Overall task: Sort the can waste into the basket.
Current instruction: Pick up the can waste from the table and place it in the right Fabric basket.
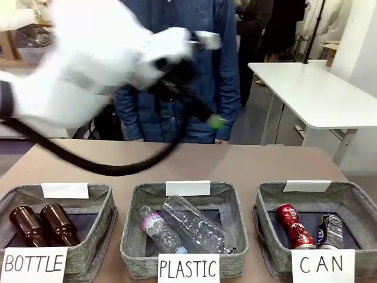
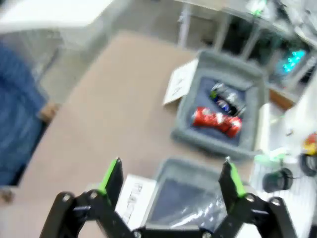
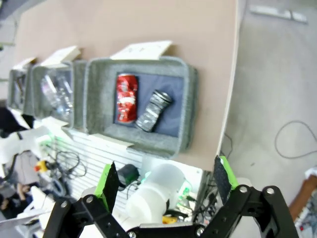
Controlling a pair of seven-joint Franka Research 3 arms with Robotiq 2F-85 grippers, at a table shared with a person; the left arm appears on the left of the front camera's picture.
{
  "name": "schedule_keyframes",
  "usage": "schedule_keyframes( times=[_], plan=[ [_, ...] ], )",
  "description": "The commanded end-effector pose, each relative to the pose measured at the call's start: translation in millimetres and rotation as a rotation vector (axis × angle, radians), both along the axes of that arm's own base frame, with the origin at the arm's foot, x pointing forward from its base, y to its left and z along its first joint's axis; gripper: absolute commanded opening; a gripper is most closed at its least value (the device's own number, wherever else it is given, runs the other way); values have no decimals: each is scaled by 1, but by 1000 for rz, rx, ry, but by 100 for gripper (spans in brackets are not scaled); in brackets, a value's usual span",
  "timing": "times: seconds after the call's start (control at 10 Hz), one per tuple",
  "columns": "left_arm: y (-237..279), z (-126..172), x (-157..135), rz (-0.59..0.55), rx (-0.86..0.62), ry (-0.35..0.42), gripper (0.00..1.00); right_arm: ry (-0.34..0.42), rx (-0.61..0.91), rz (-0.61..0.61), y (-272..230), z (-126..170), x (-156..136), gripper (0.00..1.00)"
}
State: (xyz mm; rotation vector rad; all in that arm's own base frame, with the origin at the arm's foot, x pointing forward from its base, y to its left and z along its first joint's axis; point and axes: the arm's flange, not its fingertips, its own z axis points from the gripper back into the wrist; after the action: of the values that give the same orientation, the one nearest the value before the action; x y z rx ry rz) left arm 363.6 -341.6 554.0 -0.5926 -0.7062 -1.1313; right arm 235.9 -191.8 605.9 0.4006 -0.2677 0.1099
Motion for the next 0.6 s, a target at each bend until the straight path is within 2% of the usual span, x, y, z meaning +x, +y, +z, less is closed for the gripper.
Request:
schedule_keyframes(
  times=[0.0,0.1,0.2,0.3,0.4,0.5],
  plan=[
    [124,1,-10,188,-16,266,100,-29,29,131,65,8,32,100],
    [169,3,-5,265,-43,424,100,5,44,224,111,4,51,100],
    [216,3,-3,315,-130,562,100,47,77,344,160,-1,68,100],
    [252,-2,-2,385,-269,629,100,100,163,420,198,-5,82,100],
    [287,-8,-3,491,-409,674,100,169,267,432,228,-10,94,100],
    [317,-14,-7,560,-607,657,100,235,399,400,249,-12,105,100]
  ],
)
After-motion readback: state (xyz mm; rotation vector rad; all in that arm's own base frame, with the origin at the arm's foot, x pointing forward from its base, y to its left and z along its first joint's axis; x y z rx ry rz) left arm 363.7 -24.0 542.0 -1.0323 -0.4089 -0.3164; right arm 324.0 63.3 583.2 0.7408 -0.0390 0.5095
